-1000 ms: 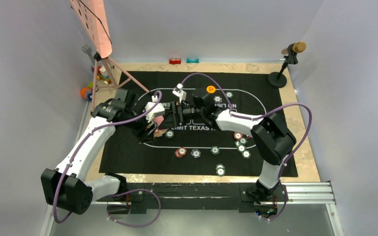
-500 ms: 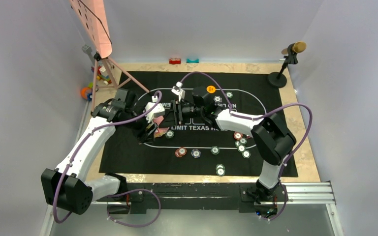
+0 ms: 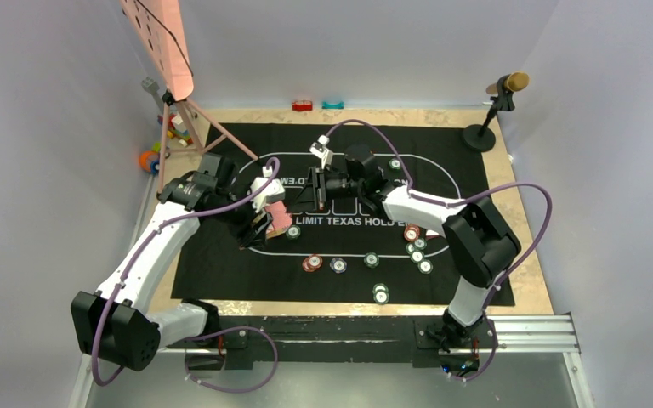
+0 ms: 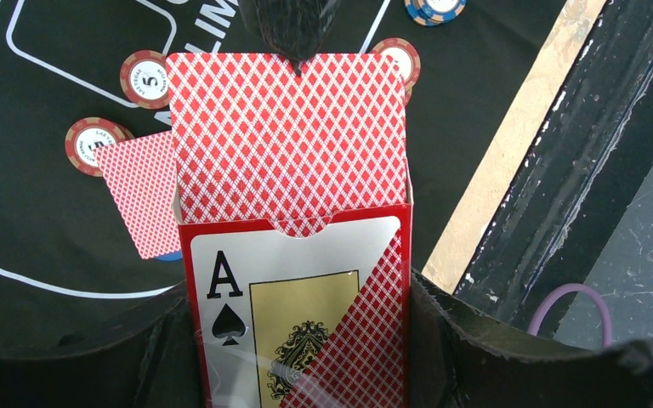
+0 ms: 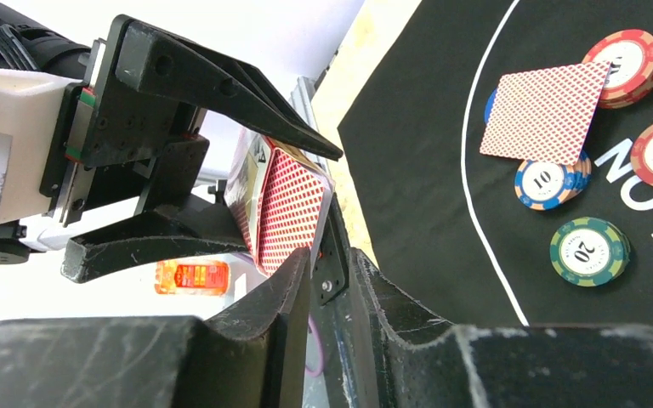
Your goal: Distribute texas hold em gaming equipment
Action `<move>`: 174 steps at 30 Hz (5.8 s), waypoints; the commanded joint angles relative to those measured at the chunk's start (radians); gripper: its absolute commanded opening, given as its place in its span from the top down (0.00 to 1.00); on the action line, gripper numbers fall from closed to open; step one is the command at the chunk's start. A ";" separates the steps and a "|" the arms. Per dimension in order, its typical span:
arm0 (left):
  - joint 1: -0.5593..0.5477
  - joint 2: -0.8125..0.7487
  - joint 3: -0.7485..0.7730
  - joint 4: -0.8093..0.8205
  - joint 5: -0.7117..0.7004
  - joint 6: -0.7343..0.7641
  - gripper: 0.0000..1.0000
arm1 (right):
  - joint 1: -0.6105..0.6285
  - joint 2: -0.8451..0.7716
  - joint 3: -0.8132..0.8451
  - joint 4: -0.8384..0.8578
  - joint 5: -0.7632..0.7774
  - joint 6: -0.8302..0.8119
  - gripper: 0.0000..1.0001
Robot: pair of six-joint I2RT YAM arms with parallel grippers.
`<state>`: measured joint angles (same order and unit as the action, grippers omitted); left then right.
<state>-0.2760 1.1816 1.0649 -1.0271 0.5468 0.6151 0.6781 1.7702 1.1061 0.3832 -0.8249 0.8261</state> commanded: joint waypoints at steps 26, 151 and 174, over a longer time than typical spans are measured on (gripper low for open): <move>-0.002 0.016 0.021 0.121 0.021 -0.005 0.70 | 0.087 0.150 0.038 0.410 -0.089 0.344 0.73; -0.083 -0.111 -0.158 0.283 -0.034 0.038 0.43 | 0.012 0.121 0.006 0.219 -0.068 0.255 0.56; -0.081 -0.100 -0.142 0.290 -0.015 0.012 0.44 | 0.030 0.053 0.058 -0.081 0.004 0.024 0.42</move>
<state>-0.3557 1.0973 0.8768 -0.7811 0.4919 0.6392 0.6746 1.8591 1.1046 0.3904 -0.8486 0.9314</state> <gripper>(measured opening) 0.707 0.546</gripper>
